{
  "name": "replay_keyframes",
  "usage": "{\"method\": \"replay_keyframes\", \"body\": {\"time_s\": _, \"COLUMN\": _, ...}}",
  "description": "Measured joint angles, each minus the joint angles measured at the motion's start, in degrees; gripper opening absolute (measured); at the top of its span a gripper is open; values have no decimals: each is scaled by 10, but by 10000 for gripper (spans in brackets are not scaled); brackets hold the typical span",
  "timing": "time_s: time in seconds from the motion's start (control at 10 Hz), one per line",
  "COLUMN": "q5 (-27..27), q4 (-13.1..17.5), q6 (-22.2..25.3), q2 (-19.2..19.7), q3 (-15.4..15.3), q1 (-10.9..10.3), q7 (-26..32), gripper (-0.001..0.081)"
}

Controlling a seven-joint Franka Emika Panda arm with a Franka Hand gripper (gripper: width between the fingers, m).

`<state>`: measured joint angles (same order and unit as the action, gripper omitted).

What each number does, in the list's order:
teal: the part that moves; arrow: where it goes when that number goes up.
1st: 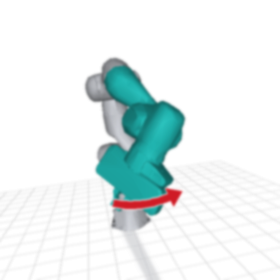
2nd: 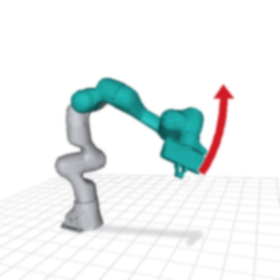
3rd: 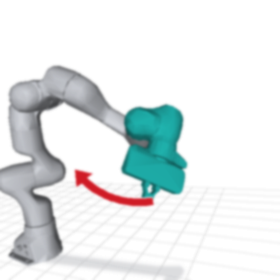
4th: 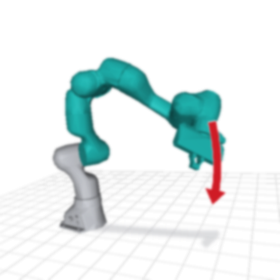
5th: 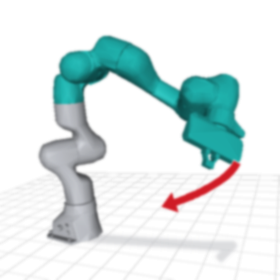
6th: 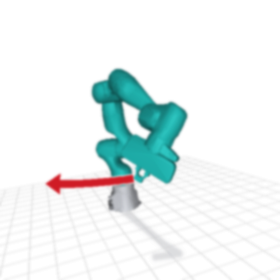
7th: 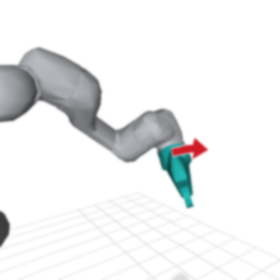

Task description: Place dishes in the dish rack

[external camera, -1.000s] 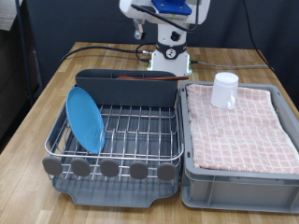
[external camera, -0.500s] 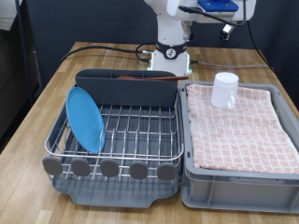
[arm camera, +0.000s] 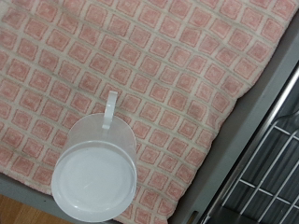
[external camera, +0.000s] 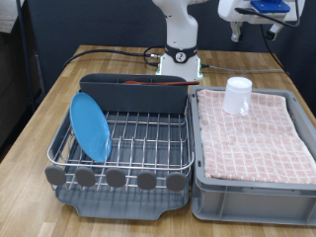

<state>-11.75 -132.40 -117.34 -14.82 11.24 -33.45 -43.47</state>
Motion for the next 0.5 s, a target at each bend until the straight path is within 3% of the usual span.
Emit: {"method": "replay_keyframes", "body": {"time_s": 0.5, "q5": 0, "q4": -1, "q6": -1, "q2": 1, "q3": 2, "q1": -1, "q7": 0, "gripper": 802}}
